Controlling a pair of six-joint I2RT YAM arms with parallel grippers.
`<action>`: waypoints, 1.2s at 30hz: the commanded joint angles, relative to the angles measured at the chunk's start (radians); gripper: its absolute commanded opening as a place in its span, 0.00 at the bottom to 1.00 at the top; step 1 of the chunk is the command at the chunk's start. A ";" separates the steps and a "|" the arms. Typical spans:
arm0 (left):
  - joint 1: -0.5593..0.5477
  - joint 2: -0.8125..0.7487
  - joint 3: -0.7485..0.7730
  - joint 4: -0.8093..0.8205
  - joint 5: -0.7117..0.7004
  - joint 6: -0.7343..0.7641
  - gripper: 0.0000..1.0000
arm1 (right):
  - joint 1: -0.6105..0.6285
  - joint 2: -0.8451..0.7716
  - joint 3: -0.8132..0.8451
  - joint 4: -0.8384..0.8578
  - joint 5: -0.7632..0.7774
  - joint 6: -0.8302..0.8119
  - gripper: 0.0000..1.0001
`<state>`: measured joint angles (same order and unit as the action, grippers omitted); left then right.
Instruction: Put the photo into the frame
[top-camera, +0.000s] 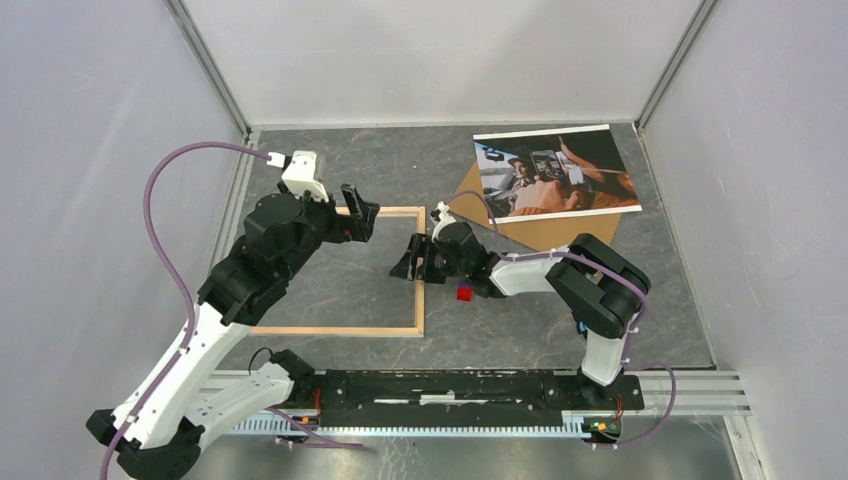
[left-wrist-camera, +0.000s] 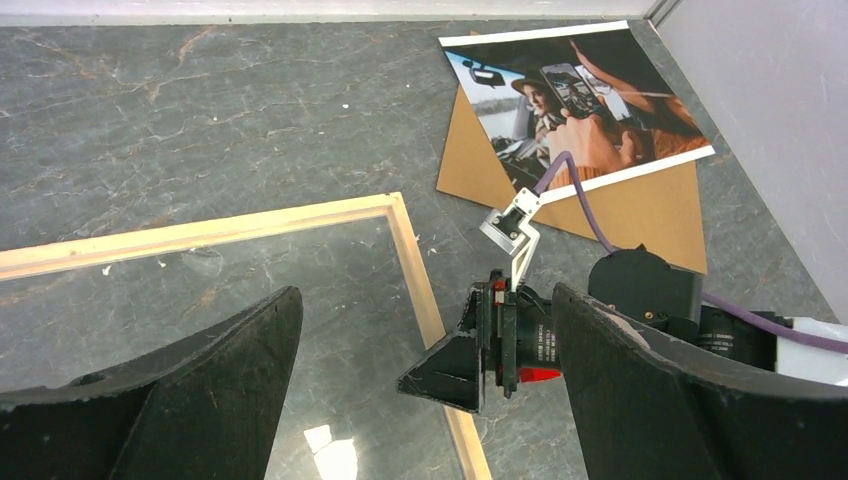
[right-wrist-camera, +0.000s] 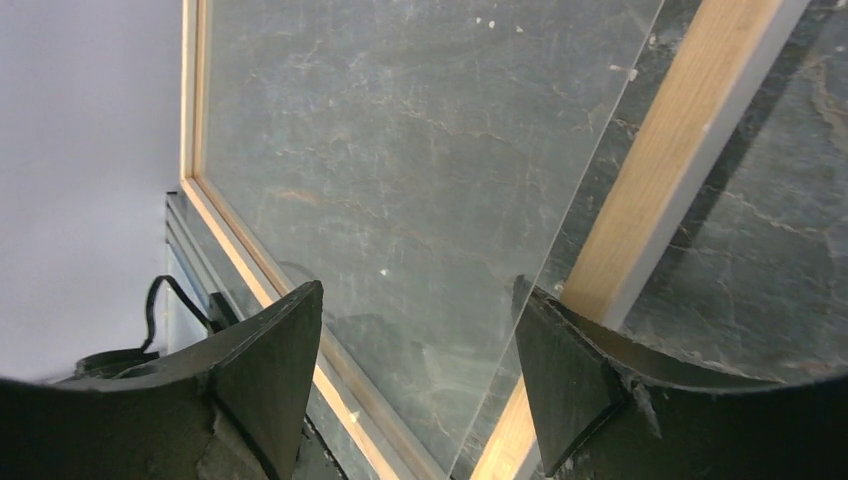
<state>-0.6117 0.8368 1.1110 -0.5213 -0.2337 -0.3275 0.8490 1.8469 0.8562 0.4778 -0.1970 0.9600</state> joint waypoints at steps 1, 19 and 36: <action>0.006 0.008 -0.006 0.041 0.003 -0.009 1.00 | 0.004 -0.081 0.023 -0.105 0.065 -0.104 0.76; 0.014 0.050 -0.011 0.040 -0.004 -0.007 1.00 | -0.004 -0.441 -0.008 -0.444 0.309 -0.514 0.92; 0.015 0.098 -0.014 0.044 0.045 -0.014 1.00 | -0.234 -0.656 -0.173 -0.563 0.552 -0.653 0.98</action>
<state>-0.6014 0.9215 1.1000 -0.5205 -0.2241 -0.3275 0.7090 1.2499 0.7242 -0.0662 0.2756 0.3901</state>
